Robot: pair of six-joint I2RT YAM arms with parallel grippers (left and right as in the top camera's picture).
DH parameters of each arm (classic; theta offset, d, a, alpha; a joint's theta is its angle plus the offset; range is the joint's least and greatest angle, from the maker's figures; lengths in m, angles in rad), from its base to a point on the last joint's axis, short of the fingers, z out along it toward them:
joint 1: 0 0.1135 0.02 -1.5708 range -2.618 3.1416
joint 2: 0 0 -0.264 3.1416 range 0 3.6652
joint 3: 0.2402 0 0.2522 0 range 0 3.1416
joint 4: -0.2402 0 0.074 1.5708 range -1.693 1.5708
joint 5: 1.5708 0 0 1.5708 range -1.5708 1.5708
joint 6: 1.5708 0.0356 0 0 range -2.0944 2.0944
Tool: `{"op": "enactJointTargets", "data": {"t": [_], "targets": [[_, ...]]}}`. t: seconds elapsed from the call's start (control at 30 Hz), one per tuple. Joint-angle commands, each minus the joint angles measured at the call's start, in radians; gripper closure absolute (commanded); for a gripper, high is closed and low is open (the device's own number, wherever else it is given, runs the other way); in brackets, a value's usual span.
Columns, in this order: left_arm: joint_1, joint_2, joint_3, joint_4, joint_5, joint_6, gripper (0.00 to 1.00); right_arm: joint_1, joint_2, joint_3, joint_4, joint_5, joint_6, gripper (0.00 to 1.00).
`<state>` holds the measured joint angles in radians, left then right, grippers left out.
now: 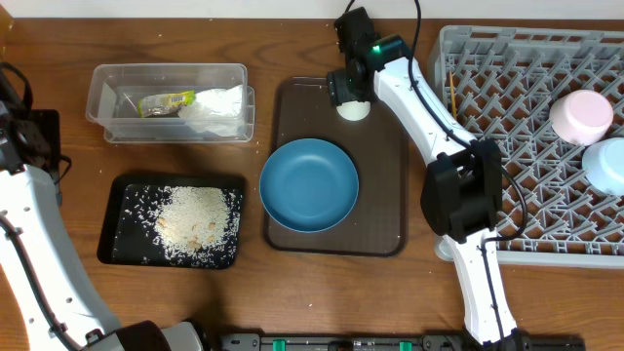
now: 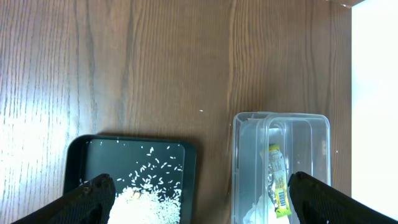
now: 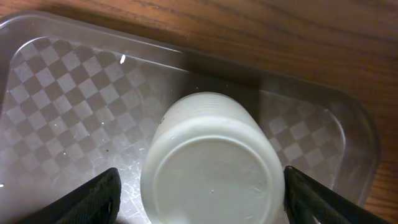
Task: Sort waste into correct bins and load items into the dishwasher rack
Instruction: 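Reach the right gripper to the white cup on the brown tray, then grasp the white cup and lift it toward the rack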
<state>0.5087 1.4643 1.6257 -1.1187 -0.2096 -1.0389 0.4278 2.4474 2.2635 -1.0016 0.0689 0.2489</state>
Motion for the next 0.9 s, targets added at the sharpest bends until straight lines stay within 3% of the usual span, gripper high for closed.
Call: {"op": "enactJointTargets", "data": {"t": [0.0,0.37,0.77,0.87], "targets": [[0.003,0.006,0.0,-0.003,-0.012,0.01,0.08,0.01,0.015,0.012,0.0,0.039,0.009,0.2],[0.003,0.006,0.0,-0.003,-0.012,0.01,0.08,0.011,0.058,0.012,0.004,0.069,0.01,0.2],[0.003,0.006,0.0,-0.003,-0.012,0.01,0.08,0.01,0.042,0.013,0.013,0.055,0.009,0.46],[0.003,0.006,0.0,-0.003,-0.012,0.01,0.08,0.001,0.009,0.013,0.008,0.055,0.01,0.46]]}}
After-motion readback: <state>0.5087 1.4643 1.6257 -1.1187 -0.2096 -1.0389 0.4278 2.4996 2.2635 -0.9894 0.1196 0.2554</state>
